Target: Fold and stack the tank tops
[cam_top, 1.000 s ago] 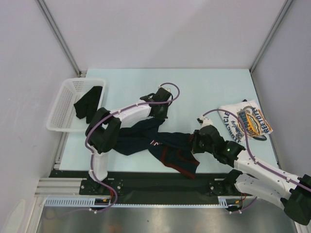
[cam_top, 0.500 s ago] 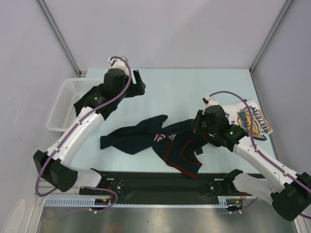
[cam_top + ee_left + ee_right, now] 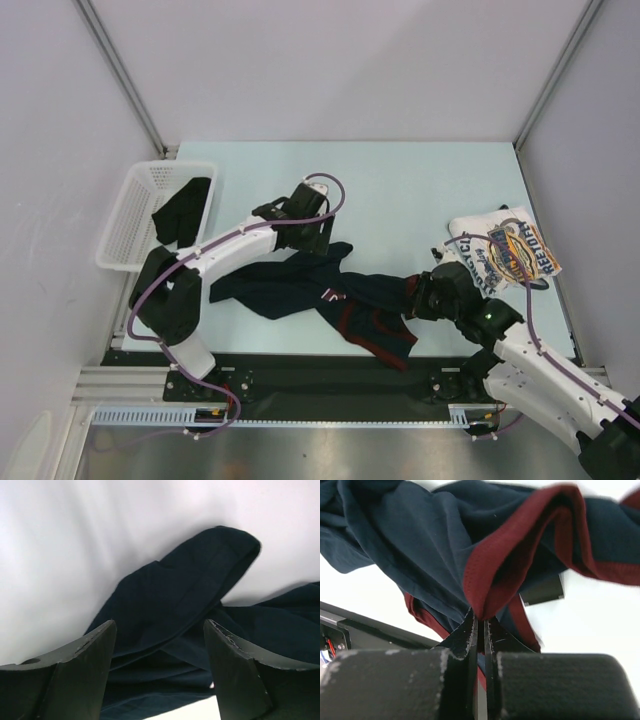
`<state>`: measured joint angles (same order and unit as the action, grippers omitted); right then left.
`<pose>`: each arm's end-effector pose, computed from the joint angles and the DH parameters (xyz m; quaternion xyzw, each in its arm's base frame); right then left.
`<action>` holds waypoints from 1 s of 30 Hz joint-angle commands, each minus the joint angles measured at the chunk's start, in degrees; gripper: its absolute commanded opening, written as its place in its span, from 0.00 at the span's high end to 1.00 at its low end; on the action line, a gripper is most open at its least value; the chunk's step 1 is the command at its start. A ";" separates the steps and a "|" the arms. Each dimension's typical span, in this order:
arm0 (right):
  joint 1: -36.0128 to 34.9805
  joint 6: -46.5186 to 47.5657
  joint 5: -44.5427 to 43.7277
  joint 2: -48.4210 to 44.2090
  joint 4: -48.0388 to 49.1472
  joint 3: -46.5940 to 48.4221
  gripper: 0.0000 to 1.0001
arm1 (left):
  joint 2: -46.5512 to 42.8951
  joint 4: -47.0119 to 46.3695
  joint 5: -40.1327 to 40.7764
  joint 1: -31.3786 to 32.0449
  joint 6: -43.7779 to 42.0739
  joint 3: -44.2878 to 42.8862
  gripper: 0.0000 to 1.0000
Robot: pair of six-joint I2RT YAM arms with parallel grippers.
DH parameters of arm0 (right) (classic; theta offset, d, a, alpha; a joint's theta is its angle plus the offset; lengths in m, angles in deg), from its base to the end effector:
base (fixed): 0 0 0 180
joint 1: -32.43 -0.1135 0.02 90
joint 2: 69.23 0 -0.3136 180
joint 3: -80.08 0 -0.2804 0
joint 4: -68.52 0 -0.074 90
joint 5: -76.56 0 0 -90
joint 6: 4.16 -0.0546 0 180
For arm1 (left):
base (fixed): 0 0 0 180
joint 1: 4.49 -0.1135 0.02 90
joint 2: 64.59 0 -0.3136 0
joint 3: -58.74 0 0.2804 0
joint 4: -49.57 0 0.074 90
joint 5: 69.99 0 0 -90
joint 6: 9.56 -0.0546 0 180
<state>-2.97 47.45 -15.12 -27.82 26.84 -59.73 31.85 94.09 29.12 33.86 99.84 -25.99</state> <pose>0.1308 0.0910 0.2274 0.0298 0.9161 0.2291 0.3276 0.3197 -0.2419 0.2619 0.1343 0.9447 -0.0733 0.2902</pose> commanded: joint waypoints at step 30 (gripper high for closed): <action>2.70 0.60 0.97 3.50 1.55 0.38 0.97 | 2.78 10.74 6.11 4.72 -9.29 -1.27 0.26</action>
<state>-0.74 47.01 -14.26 -24.65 27.72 -60.78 33.77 104.23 35.04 38.06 92.69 -25.01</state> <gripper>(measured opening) 0.036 0.733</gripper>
